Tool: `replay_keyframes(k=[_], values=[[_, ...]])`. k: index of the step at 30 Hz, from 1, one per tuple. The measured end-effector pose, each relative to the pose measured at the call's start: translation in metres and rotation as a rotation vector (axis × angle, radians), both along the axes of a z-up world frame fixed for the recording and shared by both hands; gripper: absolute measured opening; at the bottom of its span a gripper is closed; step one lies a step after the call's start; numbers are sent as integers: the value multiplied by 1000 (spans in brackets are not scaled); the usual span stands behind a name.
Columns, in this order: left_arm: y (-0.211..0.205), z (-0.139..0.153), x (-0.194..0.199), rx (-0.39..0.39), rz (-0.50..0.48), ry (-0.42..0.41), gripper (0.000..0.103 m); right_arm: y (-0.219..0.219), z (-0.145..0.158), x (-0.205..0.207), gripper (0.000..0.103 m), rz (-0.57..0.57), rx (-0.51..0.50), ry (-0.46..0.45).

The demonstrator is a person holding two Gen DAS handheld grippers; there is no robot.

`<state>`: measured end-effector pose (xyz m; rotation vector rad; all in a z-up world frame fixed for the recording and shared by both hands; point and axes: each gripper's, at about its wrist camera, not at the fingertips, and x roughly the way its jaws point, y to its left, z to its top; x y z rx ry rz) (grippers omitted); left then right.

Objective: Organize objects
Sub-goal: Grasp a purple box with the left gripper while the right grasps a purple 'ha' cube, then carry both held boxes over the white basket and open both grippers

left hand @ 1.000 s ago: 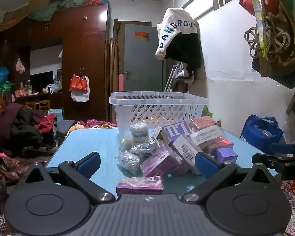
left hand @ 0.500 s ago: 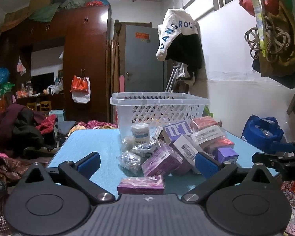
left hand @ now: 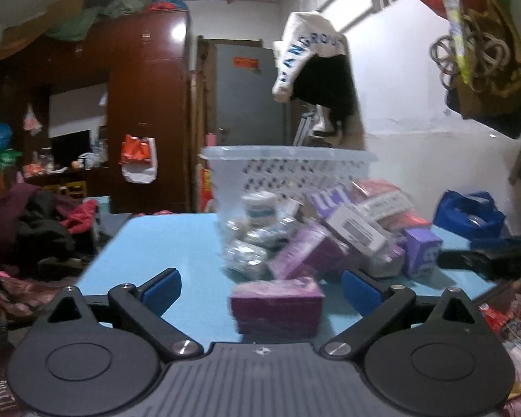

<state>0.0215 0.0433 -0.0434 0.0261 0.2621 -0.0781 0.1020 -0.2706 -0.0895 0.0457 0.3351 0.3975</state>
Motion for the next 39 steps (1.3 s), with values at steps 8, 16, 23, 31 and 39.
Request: replay_keyframes(k=[8, 16, 23, 31, 39], values=[[-14, -19, 26, 77, 30, 11, 94, 14, -12, 18, 75, 15, -51, -7], [-7, -20, 19, 34, 14, -23, 72, -1, -8, -1, 45, 54, -37, -23], [6, 19, 28, -33, 10, -91, 72, -24, 26, -11, 45, 74, 36, -73], [9, 132, 159, -96, -32, -65, 72, 29, 139, 91, 45, 120, -151, -256], [1, 135, 247, -134, -3, 98, 72, 50, 137, 181, 46, 152, -171, -105]])
